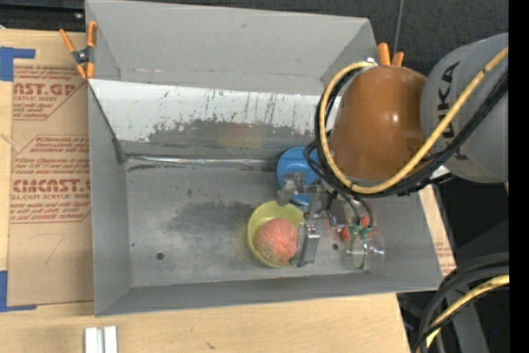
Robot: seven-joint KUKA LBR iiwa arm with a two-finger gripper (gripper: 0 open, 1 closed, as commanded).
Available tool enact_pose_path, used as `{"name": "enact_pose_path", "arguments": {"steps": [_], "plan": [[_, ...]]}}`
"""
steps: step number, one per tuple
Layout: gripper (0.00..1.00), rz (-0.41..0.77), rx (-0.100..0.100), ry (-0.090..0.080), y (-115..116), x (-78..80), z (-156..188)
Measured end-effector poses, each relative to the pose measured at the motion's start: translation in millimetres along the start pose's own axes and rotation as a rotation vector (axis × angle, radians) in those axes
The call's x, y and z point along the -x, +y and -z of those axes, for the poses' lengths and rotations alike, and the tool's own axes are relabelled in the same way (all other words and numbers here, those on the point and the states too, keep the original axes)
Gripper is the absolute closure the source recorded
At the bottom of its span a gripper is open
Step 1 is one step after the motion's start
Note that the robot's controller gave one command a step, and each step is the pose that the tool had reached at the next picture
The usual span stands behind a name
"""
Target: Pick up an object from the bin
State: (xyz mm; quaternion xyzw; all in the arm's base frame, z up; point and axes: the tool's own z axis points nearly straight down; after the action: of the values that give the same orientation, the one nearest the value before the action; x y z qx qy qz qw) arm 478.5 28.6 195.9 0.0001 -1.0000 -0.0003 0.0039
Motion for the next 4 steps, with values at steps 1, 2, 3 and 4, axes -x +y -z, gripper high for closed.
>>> {"name": "enact_pose_path", "arguments": {"steps": [1, 2, 3, 4], "plan": [[0.0, -0.001, 0.0, -0.008, -0.2, 1.7, 4.3], [0.0, 0.334, 0.0, -0.005, -12.9, 6.8, -95.0], [0.0, 0.285, 0.0, -0.011, -21.5, 2.4, -49.1], [0.0, 0.482, 0.001, -0.006, -17.6, 6.3, -96.4]]}}
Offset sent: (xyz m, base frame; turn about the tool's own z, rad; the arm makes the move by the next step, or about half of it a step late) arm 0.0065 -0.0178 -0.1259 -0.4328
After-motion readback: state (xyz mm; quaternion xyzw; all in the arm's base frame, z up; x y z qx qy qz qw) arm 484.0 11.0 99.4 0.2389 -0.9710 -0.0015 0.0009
